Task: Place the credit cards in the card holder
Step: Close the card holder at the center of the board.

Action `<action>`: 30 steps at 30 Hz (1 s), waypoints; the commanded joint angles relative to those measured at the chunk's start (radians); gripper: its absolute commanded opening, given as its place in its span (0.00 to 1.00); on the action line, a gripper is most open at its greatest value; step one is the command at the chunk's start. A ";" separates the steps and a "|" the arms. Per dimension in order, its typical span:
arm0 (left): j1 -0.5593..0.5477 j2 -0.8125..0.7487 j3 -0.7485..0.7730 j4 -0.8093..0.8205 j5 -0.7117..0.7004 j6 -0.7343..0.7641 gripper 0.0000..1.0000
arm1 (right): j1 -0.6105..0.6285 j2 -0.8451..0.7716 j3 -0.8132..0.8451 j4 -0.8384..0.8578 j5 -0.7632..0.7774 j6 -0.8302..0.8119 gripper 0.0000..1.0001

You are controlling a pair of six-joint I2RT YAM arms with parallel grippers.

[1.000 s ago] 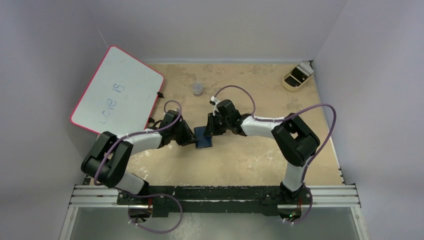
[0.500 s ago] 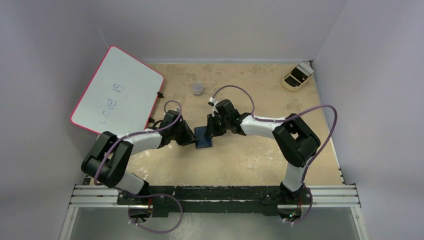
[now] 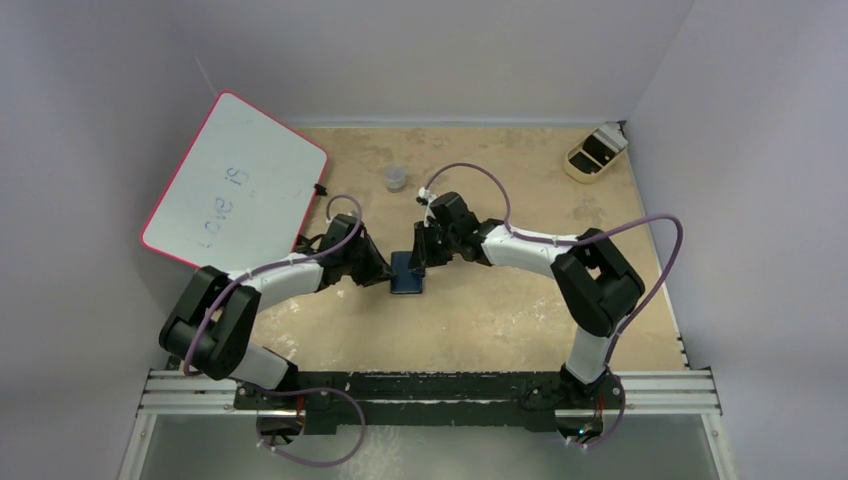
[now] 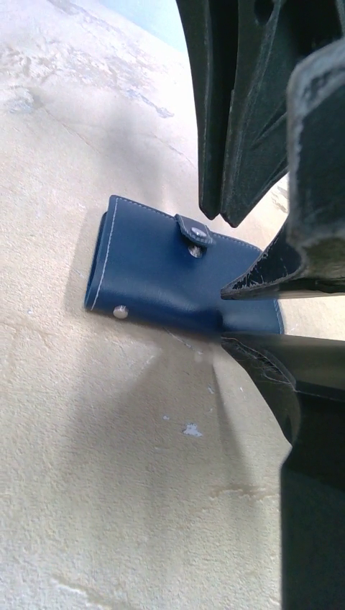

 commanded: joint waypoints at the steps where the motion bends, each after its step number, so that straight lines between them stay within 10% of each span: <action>1: -0.003 -0.002 0.050 -0.002 -0.019 0.026 0.21 | -0.005 0.007 0.055 0.002 0.019 -0.004 0.20; 30: -0.004 0.033 0.036 0.001 -0.050 0.051 0.24 | -0.005 0.036 0.033 -0.010 0.069 -0.030 0.21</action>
